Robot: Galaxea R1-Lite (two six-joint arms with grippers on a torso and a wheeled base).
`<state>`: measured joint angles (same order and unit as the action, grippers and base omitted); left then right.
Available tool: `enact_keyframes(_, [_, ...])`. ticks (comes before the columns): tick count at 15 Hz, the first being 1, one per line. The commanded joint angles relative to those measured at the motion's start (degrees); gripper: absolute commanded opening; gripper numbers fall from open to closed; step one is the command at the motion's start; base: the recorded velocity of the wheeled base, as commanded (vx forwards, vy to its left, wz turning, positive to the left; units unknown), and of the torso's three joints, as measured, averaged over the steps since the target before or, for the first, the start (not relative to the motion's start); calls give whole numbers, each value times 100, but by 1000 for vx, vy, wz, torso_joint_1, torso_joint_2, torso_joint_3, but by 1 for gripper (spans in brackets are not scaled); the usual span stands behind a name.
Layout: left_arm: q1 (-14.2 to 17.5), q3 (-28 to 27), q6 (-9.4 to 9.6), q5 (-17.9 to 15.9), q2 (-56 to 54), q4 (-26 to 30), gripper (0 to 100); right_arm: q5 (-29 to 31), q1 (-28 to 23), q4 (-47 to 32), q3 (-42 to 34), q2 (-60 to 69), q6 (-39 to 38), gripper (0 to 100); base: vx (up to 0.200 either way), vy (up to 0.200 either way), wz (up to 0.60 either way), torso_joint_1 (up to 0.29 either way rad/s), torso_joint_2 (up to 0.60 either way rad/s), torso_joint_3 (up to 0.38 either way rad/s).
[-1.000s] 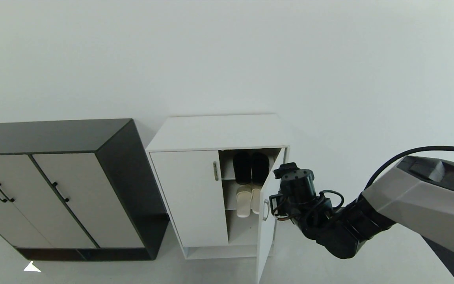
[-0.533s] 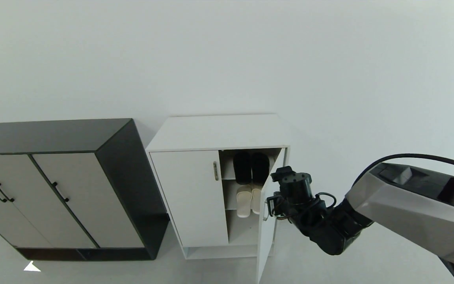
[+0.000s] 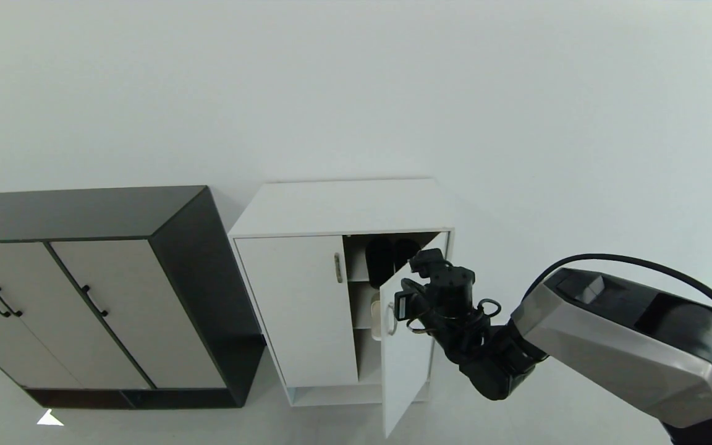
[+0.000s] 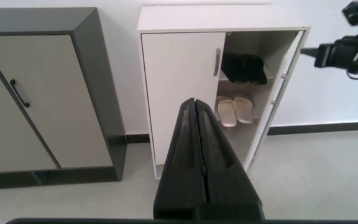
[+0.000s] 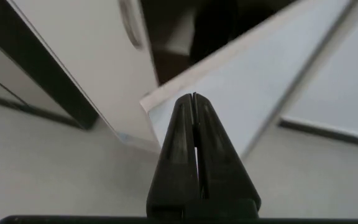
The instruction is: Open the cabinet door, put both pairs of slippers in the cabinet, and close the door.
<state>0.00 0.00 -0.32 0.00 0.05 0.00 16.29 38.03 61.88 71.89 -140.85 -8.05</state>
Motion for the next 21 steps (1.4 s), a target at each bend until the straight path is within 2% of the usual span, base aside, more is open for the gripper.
enact_keyframes(1, [0,0,-3,0,4,0,0,-29,11,167,-245,58,5,0,0,0,0,0,0,0])
enact_keyframes(2, [0,0,-12,0,4,0,0,-47,-7,184,-404,172,5,0,0,0,0,0,0,0])
enact_keyframes(5, [0,0,-3,0,4,0,0,-1427,-130,123,-1766,910,84,0,0,0,0,0,0,0])
enact_keyframes(6, [0,0,-3,0,4,0,0,-1602,-165,35,-1942,989,189,0,200,0,0,2,2,2])
enact_keyframes(8, [0,0,5,-9,4,0,0,-1629,-174,-167,-1994,989,295,0,200,0,0,2,2,-2])
enact_keyframes(18, [0,0,5,-9,4,0,0,-1637,-130,-159,-2091,822,435,0,200,0,0,2,2,2])
enact_keyframes(21, [0,0,5,-9,4,0,0,-1637,-130,-150,-2074,787,435,0,0,0,0,0,0,0])
